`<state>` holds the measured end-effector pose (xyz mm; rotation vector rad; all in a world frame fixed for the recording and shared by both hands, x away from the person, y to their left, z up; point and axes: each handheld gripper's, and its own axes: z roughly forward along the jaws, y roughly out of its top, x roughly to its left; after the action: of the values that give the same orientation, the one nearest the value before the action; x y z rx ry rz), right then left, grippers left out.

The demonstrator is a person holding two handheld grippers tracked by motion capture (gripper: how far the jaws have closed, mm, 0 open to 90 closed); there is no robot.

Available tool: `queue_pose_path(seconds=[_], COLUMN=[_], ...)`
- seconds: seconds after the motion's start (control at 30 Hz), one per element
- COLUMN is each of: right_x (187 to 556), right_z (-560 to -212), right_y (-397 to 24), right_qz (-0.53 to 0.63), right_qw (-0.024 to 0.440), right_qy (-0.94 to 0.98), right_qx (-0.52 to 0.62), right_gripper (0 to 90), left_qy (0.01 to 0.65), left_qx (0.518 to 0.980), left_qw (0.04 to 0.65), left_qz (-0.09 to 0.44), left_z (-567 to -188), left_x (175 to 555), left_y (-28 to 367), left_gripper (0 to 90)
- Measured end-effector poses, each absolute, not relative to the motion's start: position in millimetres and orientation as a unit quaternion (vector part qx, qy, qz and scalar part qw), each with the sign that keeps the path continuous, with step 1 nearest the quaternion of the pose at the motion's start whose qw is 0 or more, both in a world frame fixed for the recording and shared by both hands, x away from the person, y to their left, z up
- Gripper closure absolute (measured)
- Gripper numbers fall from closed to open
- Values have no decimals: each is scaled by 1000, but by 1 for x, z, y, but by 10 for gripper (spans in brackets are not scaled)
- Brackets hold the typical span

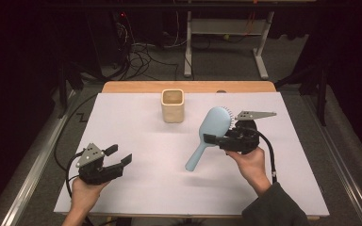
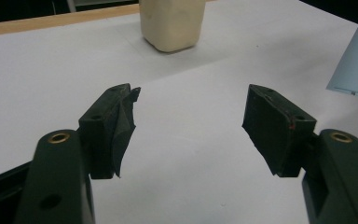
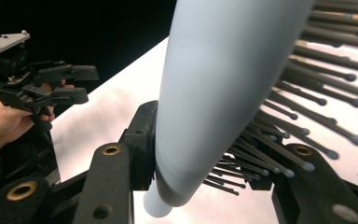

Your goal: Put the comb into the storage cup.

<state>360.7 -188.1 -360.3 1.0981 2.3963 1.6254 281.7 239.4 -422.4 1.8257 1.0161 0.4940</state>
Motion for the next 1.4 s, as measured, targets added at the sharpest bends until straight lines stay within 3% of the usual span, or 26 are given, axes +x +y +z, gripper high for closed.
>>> queue_pose_path(seconds=[1.4], right_x=[383], right_z=[-327], right_y=[-203], right_qz=[482], right_qw=[91], right_qy=[780], right_qx=[388], right_gripper=[554], left_qy=[468], left_qx=[714], left_qw=[475], left_qz=[214], left_z=[-453], left_x=[271], left_y=[281], left_gripper=[321])
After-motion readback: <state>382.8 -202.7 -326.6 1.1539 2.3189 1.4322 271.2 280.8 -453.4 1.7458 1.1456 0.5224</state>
